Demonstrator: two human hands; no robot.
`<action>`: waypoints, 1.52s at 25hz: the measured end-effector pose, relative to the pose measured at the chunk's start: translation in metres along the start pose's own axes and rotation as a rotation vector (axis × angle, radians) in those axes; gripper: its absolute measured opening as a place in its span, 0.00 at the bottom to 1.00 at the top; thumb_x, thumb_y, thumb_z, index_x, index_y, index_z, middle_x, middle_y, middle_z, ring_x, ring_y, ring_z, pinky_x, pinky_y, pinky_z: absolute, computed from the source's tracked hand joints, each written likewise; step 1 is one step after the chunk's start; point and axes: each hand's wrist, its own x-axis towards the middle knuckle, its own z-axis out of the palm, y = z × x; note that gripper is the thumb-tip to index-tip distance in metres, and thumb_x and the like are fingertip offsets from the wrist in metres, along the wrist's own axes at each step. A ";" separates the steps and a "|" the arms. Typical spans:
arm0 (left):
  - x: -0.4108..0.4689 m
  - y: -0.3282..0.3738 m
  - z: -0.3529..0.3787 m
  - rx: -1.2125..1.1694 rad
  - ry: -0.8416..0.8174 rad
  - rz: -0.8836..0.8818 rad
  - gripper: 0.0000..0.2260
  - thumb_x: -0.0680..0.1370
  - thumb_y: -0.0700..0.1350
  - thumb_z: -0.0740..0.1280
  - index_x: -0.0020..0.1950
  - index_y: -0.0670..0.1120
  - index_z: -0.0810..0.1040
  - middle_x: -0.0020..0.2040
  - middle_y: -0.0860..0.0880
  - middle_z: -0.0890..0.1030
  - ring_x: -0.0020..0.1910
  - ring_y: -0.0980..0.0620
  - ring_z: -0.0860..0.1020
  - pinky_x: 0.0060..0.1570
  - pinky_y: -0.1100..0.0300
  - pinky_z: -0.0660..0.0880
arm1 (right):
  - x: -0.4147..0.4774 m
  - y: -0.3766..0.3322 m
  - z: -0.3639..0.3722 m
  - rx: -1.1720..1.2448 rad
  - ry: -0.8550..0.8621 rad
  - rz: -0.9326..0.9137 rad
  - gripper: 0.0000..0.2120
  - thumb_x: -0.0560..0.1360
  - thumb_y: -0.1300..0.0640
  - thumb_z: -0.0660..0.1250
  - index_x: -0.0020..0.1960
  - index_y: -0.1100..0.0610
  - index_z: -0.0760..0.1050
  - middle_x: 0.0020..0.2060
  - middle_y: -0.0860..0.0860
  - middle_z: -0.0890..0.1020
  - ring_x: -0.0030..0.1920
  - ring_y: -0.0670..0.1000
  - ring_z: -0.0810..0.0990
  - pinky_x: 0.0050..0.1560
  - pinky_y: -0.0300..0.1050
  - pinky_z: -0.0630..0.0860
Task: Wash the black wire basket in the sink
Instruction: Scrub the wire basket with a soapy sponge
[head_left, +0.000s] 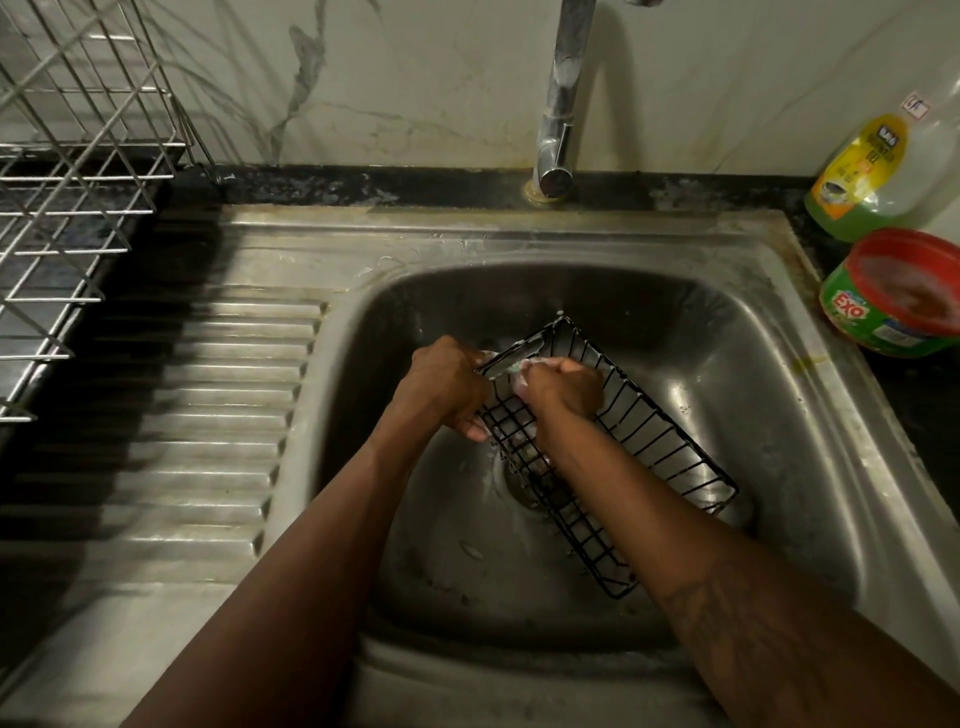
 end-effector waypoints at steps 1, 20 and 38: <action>0.000 0.001 0.001 0.032 0.010 0.008 0.20 0.78 0.38 0.68 0.70 0.47 0.74 0.45 0.46 0.87 0.33 0.53 0.85 0.32 0.65 0.80 | 0.002 0.004 -0.002 -0.025 0.017 -0.055 0.07 0.74 0.66 0.74 0.43 0.56 0.80 0.40 0.55 0.86 0.38 0.49 0.85 0.32 0.36 0.80; 0.001 -0.003 0.014 0.324 0.224 0.231 0.11 0.75 0.43 0.72 0.57 0.46 0.83 0.49 0.48 0.82 0.40 0.52 0.80 0.43 0.58 0.82 | 0.023 0.017 -0.005 -0.252 0.076 -0.241 0.13 0.75 0.62 0.75 0.59 0.58 0.83 0.52 0.53 0.85 0.51 0.50 0.84 0.39 0.31 0.78; -0.003 -0.001 0.014 0.372 0.153 0.299 0.17 0.72 0.39 0.70 0.61 0.43 0.81 0.56 0.45 0.83 0.51 0.46 0.82 0.52 0.51 0.83 | 0.014 0.026 -0.004 -0.202 0.171 -0.353 0.09 0.78 0.62 0.71 0.58 0.60 0.83 0.51 0.54 0.86 0.50 0.50 0.85 0.36 0.26 0.70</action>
